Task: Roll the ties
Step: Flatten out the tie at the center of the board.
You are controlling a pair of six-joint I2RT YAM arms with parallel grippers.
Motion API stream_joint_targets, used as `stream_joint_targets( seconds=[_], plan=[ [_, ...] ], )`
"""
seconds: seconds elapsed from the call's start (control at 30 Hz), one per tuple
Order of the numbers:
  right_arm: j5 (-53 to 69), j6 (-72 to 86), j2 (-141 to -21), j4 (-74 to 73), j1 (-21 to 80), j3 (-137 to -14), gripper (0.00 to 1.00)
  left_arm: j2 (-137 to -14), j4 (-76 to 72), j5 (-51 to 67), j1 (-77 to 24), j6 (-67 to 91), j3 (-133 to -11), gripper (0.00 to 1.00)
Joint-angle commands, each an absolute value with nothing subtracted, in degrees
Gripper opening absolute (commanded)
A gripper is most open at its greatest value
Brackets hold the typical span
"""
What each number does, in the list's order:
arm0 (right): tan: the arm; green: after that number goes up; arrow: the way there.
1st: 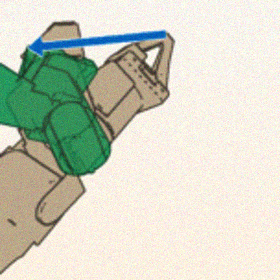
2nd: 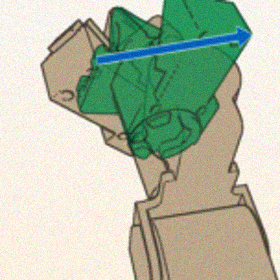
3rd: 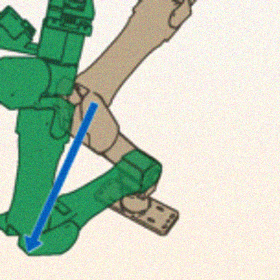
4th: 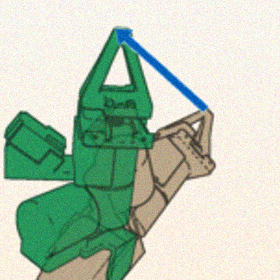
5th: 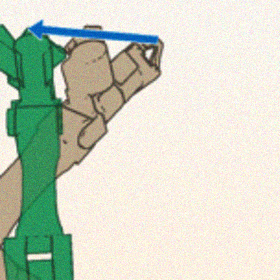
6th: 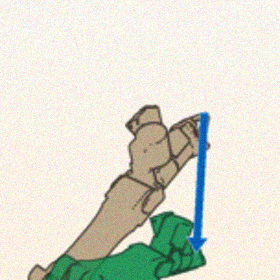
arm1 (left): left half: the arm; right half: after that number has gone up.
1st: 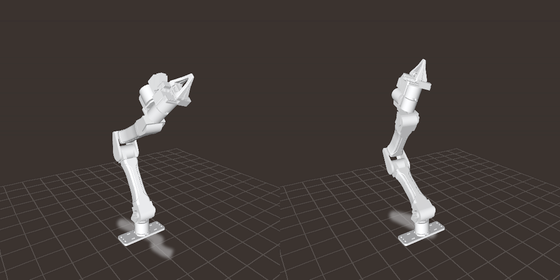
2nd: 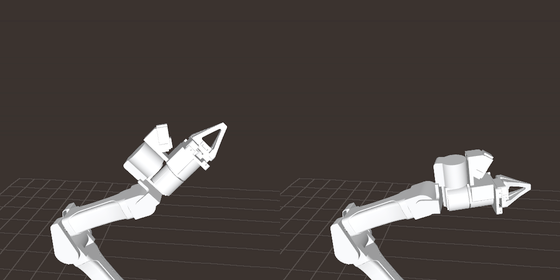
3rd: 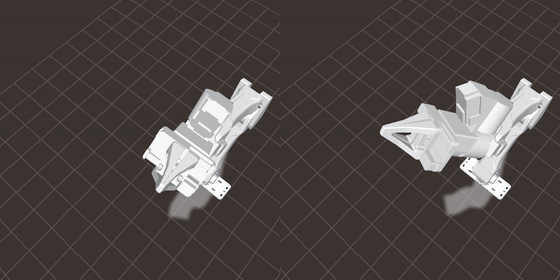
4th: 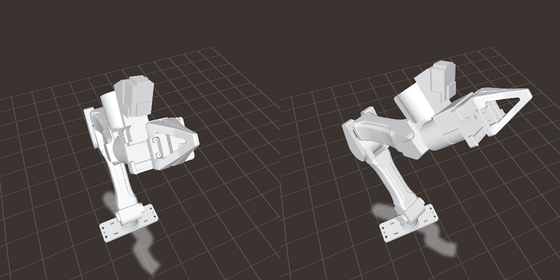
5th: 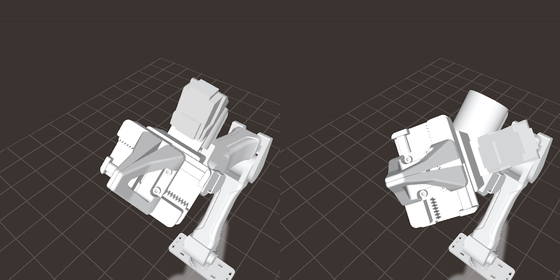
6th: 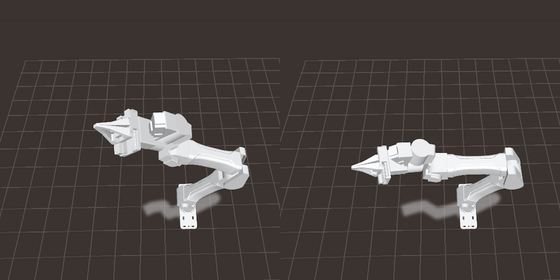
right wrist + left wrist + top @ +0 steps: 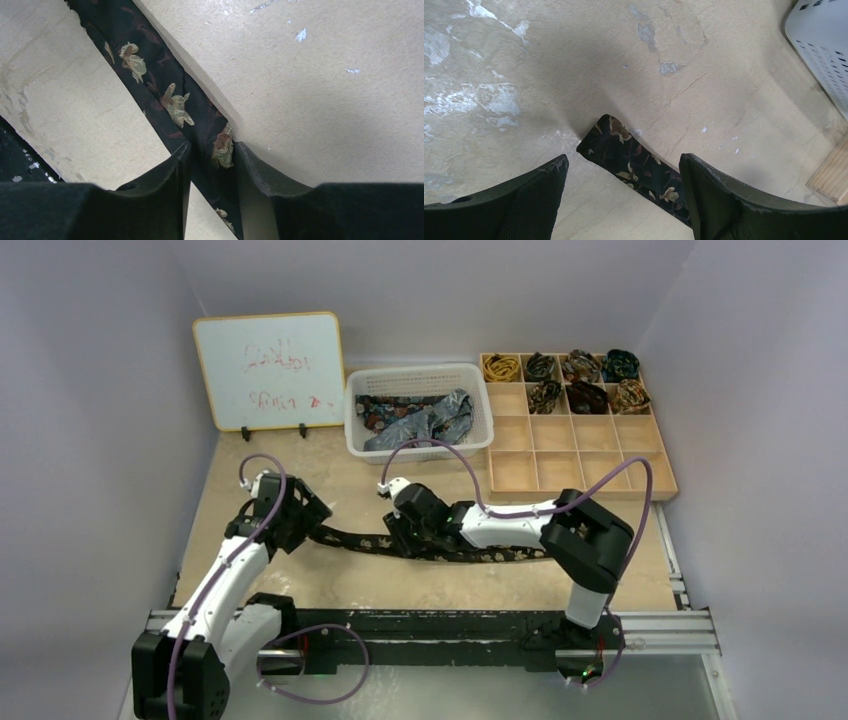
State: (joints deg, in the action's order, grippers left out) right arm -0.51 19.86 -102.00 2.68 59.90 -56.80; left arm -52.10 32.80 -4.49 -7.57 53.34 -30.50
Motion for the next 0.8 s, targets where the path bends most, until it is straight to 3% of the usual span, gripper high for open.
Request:
stream_joint_targets(
  seconds=[0.0, 0.2, 0.47, 0.53, 0.77],
  plan=[
    [-0.55, 22.12, -100.52, 2.09, 60.05, -57.68, 0.42, -51.73, 31.16, -5.26, -6.95, 52.79, -29.9, 0.8],
    [4.63, 24.92, -96.63, 1.61, 59.97, -54.33, 0.49, -52.17, 30.35, -4.79, -6.46, 52.57, -29.1, 0.8],
    [9.08, 28.37, -95.99, 1.53, 59.9, -52.63, 0.42, -51.36, 30.81, -3.21, -6.33, 51.57, -30.91, 0.79],
    [5.58, 29.81, -95.79, -1.29, 59.93, -54.47, 0.41, -50.97, 31.05, -2.52, -6.33, 50.51, -31.96, 0.79],
    [-12.03, 39.92, -85.56, -4.33, 58.94, -52.41, 0.56, -49.66, 31.1, 2.11, -6.33, 45.47, -34.45, 0.82]
  ],
)
